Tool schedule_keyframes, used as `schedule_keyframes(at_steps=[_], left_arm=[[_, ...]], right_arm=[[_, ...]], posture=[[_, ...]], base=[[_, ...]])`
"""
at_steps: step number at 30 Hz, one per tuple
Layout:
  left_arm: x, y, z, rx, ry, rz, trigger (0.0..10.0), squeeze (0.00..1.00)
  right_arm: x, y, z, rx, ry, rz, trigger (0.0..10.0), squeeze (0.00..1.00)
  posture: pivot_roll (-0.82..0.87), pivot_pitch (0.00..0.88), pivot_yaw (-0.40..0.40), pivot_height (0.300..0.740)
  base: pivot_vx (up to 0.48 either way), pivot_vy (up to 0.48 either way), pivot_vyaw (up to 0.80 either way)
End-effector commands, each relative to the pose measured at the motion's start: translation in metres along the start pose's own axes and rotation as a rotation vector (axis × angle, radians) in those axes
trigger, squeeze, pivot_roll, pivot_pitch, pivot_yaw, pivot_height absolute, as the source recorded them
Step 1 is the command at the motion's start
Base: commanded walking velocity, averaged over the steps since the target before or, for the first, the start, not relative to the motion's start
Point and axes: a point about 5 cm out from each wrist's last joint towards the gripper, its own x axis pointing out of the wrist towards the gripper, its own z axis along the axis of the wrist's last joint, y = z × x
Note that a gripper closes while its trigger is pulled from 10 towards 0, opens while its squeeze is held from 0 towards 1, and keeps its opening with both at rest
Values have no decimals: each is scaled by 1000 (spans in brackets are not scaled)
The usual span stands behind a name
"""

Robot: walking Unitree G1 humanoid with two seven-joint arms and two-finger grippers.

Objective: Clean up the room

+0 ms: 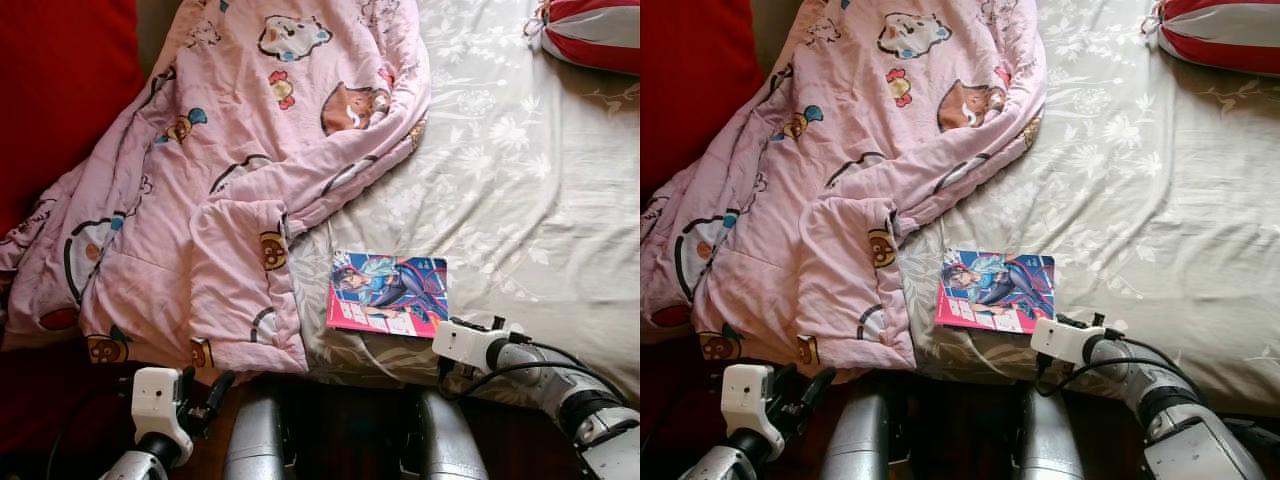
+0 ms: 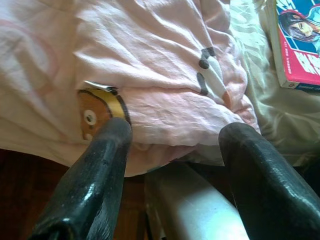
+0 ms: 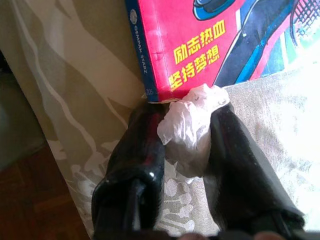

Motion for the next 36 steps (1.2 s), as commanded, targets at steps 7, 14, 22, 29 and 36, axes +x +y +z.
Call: schedule_keyframes(at_steps=[7, 14, 22, 29, 36], left_arm=[[-4, 0, -15, -13, 55, 27, 10000, 0], [1, -3, -19, -24, 60, 23, 10000, 0], [11, -5, -20, -31, 58, 14, 10000, 0], [25, -5, -23, -33, 58, 8, 10000, 0], [37, -3, -24, -26, 55, 17, 10000, 0]], right_arm=[[0, 7, -3, 145, -8, -26, 0, 0], [-6, 15, -19, 266, 10, -70, 0, 0], [-19, 24, -45, 450, 35, -155, 0, 0], [-29, 38, -58, 630, 28, -251, 10000, 0], [-35, 41, -39, 1224, -251, -510, 10000, 0]], posture=[[174, 303, 67, 615], [148, 288, 62, 615], [117, 272, 57, 615], [84, 236, 53, 615], [56, 203, 52, 615]], base=[[0, 0, 0], [0, 0, 0], [0, 0, 0], [0, 0, 0], [0, 0, 0]])
